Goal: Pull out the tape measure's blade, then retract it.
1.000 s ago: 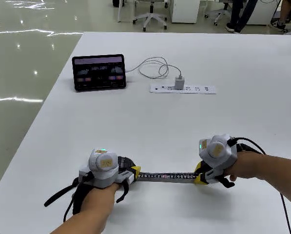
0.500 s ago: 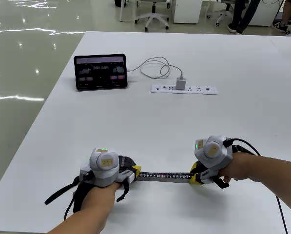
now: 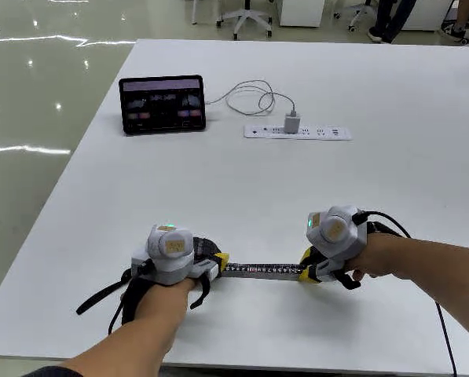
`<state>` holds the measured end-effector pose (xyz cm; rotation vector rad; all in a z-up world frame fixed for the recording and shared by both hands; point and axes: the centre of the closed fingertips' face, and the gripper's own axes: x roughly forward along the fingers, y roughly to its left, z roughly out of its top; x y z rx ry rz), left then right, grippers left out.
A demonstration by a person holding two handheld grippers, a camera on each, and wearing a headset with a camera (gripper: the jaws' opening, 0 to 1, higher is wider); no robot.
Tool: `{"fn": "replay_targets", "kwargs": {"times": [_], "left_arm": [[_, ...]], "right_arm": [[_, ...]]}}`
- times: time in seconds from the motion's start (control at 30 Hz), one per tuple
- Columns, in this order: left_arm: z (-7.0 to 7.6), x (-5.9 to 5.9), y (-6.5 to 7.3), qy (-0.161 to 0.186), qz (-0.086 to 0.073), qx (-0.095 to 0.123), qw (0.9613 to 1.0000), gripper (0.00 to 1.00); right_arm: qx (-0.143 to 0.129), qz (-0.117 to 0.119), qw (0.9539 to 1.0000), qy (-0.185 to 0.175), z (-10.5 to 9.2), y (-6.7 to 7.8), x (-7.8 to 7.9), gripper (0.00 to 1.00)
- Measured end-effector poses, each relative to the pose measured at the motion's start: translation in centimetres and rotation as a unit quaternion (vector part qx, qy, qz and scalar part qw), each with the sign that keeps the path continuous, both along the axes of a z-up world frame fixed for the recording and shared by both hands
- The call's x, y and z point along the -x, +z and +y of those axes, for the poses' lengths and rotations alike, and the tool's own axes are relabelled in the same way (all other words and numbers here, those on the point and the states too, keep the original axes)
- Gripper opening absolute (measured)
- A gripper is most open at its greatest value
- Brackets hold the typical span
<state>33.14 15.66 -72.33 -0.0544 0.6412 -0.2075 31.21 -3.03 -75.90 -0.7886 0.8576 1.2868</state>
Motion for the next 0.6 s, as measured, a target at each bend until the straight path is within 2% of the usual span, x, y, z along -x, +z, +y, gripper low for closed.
{"fn": "replay_targets", "kwargs": {"times": [0.6], "left_arm": [[0.1,0.0,-0.1,-0.001,0.002,0.001,1.0,0.6]], "right_arm": [[0.003,0.001,0.9999,0.016,1.7,0.0,0.1,0.11]]}}
